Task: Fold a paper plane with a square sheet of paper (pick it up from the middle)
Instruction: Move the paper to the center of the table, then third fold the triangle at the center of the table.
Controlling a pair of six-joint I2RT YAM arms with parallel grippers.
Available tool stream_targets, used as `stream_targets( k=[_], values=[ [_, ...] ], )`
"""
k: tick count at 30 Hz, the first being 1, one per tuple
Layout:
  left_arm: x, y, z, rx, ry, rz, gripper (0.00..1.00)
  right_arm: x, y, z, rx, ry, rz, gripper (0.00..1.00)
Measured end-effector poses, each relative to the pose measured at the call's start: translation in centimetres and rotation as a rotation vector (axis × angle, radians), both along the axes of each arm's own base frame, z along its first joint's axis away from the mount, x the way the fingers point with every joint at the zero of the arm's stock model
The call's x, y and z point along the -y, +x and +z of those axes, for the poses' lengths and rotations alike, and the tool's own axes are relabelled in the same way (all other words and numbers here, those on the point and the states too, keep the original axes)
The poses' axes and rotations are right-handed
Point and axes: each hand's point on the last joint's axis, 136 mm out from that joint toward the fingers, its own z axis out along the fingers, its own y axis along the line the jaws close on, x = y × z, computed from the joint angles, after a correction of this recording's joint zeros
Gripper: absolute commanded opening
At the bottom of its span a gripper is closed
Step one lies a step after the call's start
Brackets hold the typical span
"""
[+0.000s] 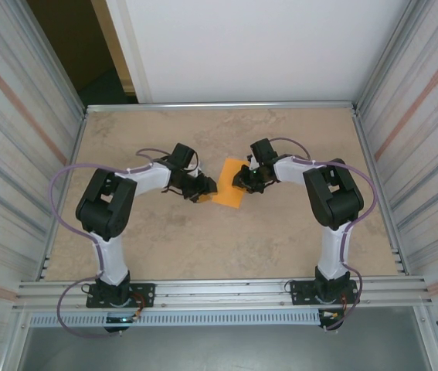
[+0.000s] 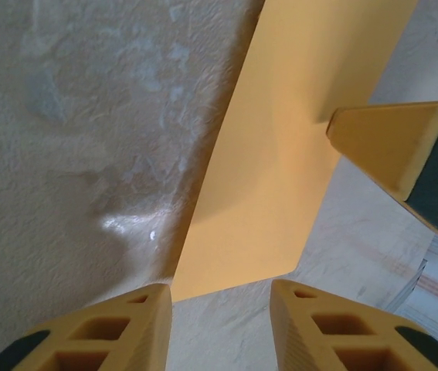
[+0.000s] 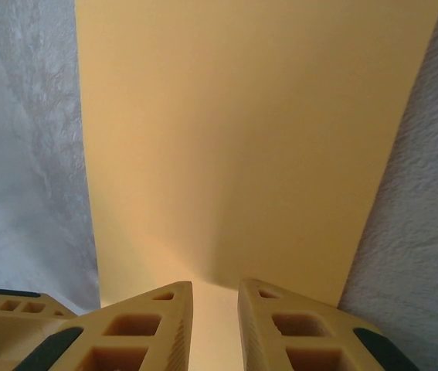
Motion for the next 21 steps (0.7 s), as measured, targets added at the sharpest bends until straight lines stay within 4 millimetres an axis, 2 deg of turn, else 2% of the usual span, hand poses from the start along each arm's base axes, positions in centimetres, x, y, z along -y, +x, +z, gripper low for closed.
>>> stream_targets(
  k=[9,15,21],
  values=[
    [-0.1,-0.6,-1.4,-0.035,0.034,-0.005,0.40,0.0,0.0,0.0,0.005,0.007,0.015,0.23],
    [0.3,-0.7,-1.4,-0.038,0.025,-0.021,0.34,0.0,0.0,0.0,0.003,0.008,0.015,0.23],
    [1.4,-0.4,-1.1,-0.040,-0.023,-0.043,0.33,0.0,0.0,0.0,0.001,0.012,0.016,0.23]
  ],
)
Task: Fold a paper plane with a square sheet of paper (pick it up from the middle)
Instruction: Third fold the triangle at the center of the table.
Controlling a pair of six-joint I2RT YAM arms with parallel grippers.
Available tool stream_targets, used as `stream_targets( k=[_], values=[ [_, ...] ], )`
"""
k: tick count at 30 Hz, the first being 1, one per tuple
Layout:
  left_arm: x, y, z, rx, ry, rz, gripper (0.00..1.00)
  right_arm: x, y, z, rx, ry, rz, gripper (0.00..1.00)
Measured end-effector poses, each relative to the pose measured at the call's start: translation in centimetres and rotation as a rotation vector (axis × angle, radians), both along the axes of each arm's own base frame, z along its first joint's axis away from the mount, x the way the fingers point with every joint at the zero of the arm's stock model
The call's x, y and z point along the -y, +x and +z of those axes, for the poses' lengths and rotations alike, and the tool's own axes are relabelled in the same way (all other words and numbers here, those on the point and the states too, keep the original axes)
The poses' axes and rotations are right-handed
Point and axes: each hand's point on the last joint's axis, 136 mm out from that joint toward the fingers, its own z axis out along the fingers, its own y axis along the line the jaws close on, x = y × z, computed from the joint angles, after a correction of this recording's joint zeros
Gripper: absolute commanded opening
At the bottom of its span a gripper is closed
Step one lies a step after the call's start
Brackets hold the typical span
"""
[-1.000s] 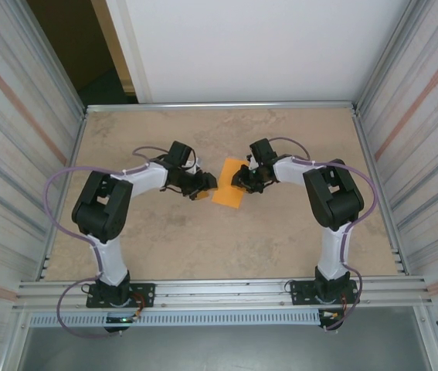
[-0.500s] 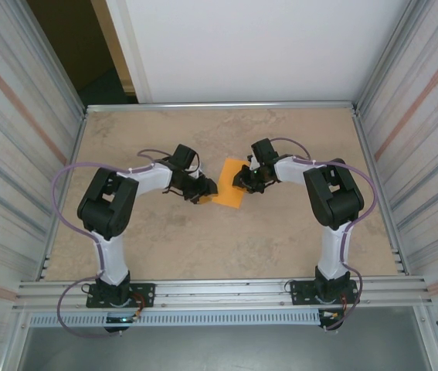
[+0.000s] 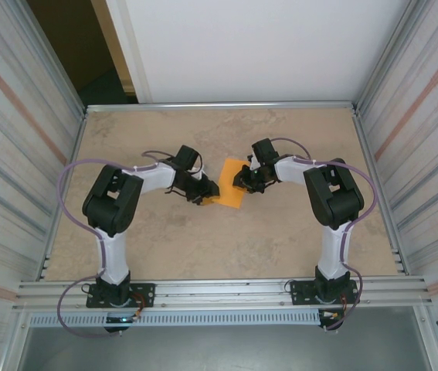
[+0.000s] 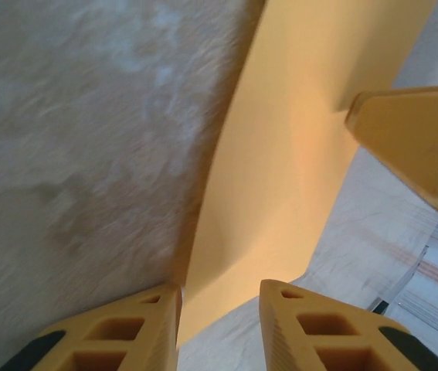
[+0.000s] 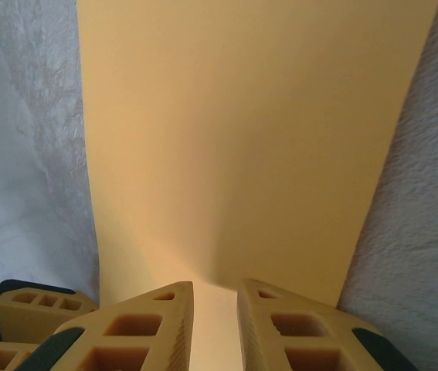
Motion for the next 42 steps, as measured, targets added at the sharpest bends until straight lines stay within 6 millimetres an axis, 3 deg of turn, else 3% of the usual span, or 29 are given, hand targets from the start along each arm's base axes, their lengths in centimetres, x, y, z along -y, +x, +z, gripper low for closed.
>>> stream_targets(
  k=[8,17,26,34,38,42],
  values=[
    [1.7,2.2,1.6,0.045,-0.073,-0.016,0.32,0.0,0.0,0.0,-0.002,0.004,0.000,0.23],
    [1.9,4.3,-0.3,0.020,-0.071,0.008,0.25,0.1,0.0,0.0,-0.004,0.010,0.000,0.23],
    [1.4,5.3,0.1,0.021,-0.079,0.024,0.18,0.0,0.0,0.0,-0.003,0.015,0.001,0.24],
    [1.6,5.5,0.2,0.025,-0.083,0.015,0.04,-0.2,0.1,0.3,0.008,0.031,0.015,0.32],
    [1.6,5.4,0.1,0.017,-0.081,0.020,0.02,0.4,0.1,1.0,0.059,-0.003,0.039,0.43],
    [1.3,5.2,-0.1,-0.007,-0.076,0.055,0.02,1.5,0.0,2.7,0.154,-0.068,0.065,0.45]
  ],
)
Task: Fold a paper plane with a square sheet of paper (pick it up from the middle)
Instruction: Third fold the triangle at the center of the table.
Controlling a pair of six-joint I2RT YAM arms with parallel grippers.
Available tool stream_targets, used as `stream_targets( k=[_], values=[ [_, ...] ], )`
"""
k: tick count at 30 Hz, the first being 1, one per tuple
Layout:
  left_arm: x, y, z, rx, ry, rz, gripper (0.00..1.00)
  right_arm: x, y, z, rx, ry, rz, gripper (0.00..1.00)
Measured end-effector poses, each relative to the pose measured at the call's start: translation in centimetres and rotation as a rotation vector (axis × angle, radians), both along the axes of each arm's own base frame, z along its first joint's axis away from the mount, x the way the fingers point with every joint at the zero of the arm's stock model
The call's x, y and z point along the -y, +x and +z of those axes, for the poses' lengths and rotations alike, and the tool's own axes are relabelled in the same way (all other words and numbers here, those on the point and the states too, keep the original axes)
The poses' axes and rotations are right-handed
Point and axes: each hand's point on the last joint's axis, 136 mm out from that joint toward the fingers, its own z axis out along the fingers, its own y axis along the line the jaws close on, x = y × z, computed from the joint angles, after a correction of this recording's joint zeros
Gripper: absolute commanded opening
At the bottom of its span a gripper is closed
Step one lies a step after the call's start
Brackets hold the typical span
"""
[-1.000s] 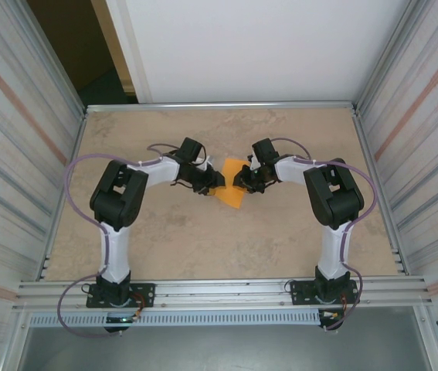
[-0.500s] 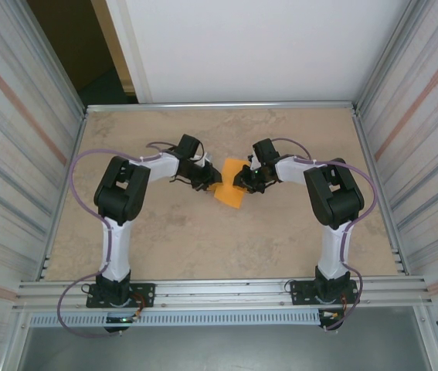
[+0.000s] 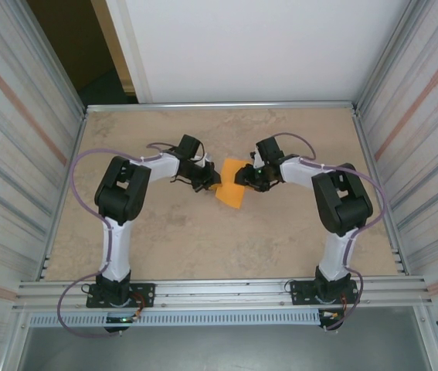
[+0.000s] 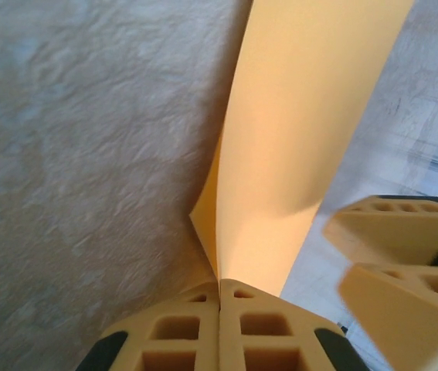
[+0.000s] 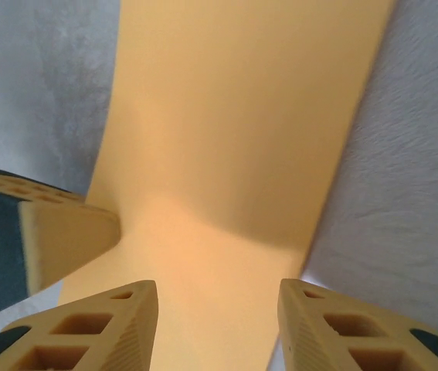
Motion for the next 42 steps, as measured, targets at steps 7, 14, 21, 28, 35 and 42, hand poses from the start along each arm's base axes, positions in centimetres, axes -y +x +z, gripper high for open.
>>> stream_targets(
  k=[7,14,21,28,35,42],
  values=[
    [-0.6,-0.6,1.1,-0.040,0.000,0.084,0.02,-1.9,-2.7,2.7,0.245,-0.149,0.158,0.48],
    [-0.8,-0.8,1.7,-0.064,-0.007,0.120,0.02,-5.6,-6.7,2.0,0.388,-0.263,0.362,0.54],
    [-0.8,-0.8,1.7,-0.076,-0.006,0.130,0.03,-6.9,-6.8,1.9,0.466,-0.321,0.422,0.56],
    [-0.8,-0.8,1.7,-0.083,-0.007,0.136,0.03,-7.5,-6.3,0.6,0.468,-0.358,0.448,0.56],
    [-0.8,-0.8,1.7,-0.083,-0.007,0.136,0.04,-6.7,-5.4,0.7,0.492,-0.412,0.408,0.48],
    [-0.8,-0.8,1.7,-0.083,-0.007,0.136,0.04,-6.2,-4.7,1.6,0.528,-0.435,0.372,0.39]
  ],
)
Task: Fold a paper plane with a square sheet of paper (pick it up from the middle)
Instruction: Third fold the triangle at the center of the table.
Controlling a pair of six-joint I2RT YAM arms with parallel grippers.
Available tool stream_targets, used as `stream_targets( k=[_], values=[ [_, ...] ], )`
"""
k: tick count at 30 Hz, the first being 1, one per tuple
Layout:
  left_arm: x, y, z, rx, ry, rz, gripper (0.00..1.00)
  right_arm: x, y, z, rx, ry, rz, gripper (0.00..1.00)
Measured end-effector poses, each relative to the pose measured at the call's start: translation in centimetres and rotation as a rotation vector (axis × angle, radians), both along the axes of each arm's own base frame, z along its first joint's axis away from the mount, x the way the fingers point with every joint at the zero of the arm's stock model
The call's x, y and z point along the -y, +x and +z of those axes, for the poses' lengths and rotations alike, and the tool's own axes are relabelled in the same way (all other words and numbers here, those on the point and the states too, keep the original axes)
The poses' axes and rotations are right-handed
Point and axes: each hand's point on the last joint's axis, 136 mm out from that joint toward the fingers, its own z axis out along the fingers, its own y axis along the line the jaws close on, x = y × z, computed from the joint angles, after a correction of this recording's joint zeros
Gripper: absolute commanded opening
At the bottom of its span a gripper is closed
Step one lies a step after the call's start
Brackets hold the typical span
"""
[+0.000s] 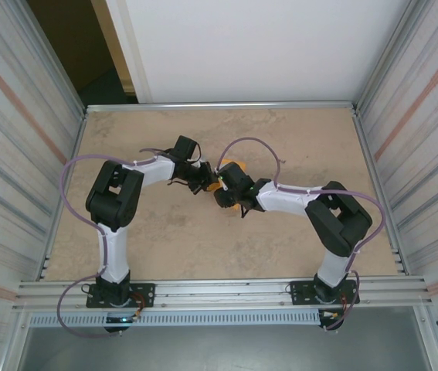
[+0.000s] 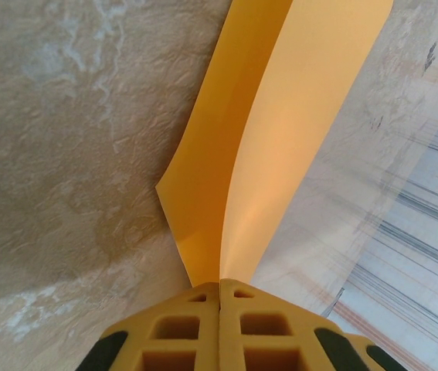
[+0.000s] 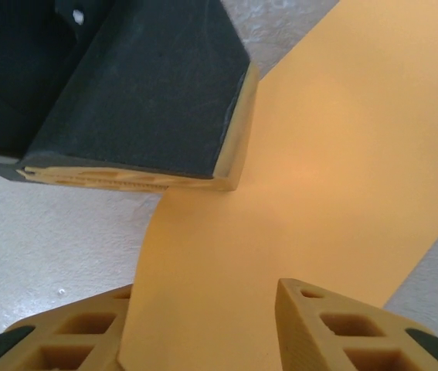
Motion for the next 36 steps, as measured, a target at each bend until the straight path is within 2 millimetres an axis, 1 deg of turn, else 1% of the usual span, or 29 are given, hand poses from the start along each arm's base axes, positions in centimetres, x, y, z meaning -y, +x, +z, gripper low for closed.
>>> stream_targets(
  k=[4,10,14,17,20,22,24,26,30,32,36],
  values=[
    [0.0,0.0,0.0,0.000,0.000,0.000,0.04,0.0,0.2,0.6,0.020,0.006,-0.007,0.33],
    [0.0,0.0,0.0,0.000,0.000,0.000,0.06,0.0,0.2,0.6,0.019,0.007,-0.006,0.24],
    [0.0,0.0,0.0,-0.002,-0.001,0.003,0.09,-0.2,0.0,0.6,0.009,0.015,0.004,0.17],
    [0.0,0.0,0.0,-0.002,0.000,0.003,0.14,-0.3,0.0,0.6,0.003,0.021,0.010,0.12],
    [-0.3,0.2,0.0,-0.001,0.001,0.010,0.23,-0.5,-0.3,0.5,-0.012,0.035,0.023,0.09],
    [-0.8,0.5,0.0,0.003,0.005,0.023,0.28,-0.6,-0.4,0.4,-0.027,0.048,0.034,0.08],
    [-1.9,0.8,0.1,0.008,0.014,0.045,0.31,-0.8,-0.7,0.4,-0.052,0.074,0.052,0.07],
    [-3.1,1.3,0.4,0.016,0.016,0.075,0.32,-0.6,-1.4,0.1,-0.089,0.105,0.074,0.07],
    [-4.6,2.8,1.3,0.065,0.002,0.111,0.32,-0.4,-2.9,-0.5,-0.162,0.161,0.118,0.07],
    [-4.6,3.3,1.8,0.098,-0.007,0.107,0.33,-0.4,-3.7,-0.8,-0.200,0.190,0.143,0.07],
    [-3.6,3.0,2.3,0.128,-0.021,0.073,0.32,-1.0,-5.3,-1.0,-0.256,0.242,0.197,0.07]
  ],
)
